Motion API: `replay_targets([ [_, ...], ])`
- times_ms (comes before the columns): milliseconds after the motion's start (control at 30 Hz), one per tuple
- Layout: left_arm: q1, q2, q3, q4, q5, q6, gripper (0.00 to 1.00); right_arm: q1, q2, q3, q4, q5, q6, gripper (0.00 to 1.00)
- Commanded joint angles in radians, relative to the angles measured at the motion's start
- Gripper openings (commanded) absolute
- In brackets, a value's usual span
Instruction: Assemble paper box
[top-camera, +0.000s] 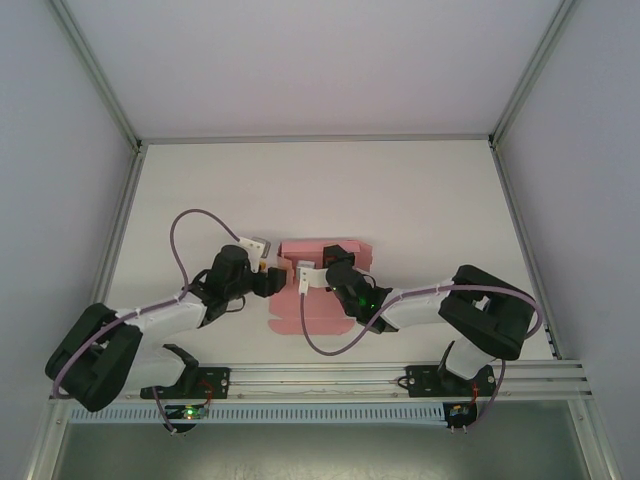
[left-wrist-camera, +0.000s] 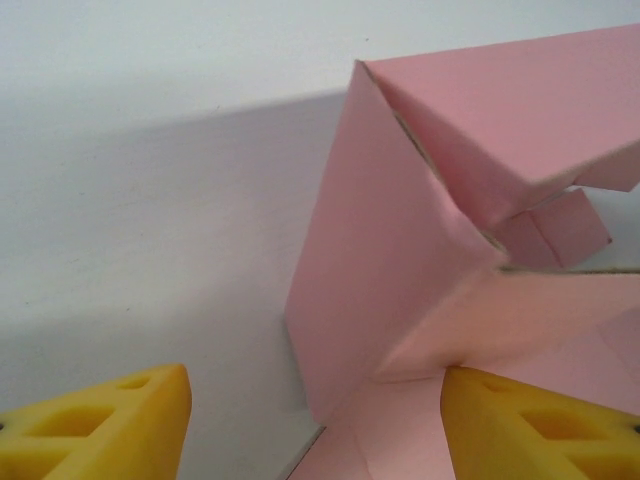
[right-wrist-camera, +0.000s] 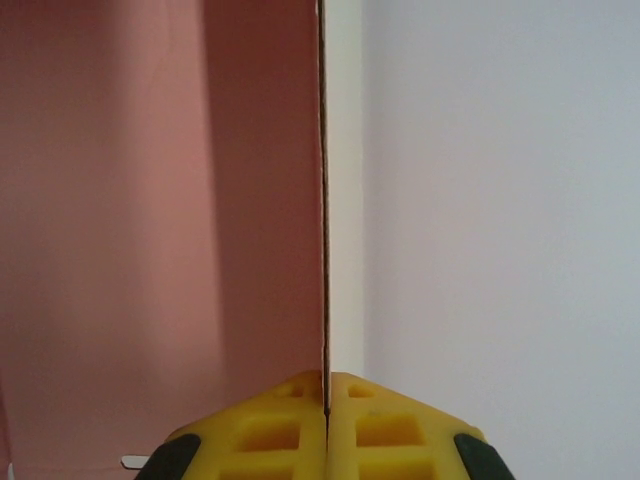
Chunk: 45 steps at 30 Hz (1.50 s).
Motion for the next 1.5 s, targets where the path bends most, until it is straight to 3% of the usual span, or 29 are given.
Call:
replay_targets([
  [0,-0.017,0.051,0.03,0.087,-0.035,0.012,0.67,0.02,-0.016,-0.001,-0.067,-0.058,0.043,0.0],
  [233,-0.023,0.111,0.038,0.189,-0.039,0.01,0.64,0.037,-0.017,0.001,-0.135,-0.069,0.082,0.0],
  [567,-0.047,0.112,0.044,0.141,-0.221,0.005,0.54,0.039,-0.016,0.002,-0.149,-0.053,0.101,0.0],
  [733,-0.075,0.169,0.044,0.196,-0.271,0.009,0.51,0.039,-0.019,0.006,-0.184,-0.065,0.123,0.0],
  [1033,-0.098,0.231,0.075,0.192,-0.449,0.006,0.2,0.039,-0.016,0.008,-0.211,-0.061,0.144,0.0],
  [1200,-0.112,0.283,0.09,0.189,-0.565,-0.024,0.15,0.037,-0.023,0.009,-0.238,-0.064,0.167,0.0],
  [1267,-0.115,0.312,0.094,0.189,-0.622,-0.052,0.09,0.039,-0.027,0.013,-0.255,-0.06,0.179,0.0],
  [1467,-0.12,0.369,0.098,0.159,-0.678,-0.082,0.07,0.033,-0.03,0.012,-0.268,-0.036,0.19,0.0],
])
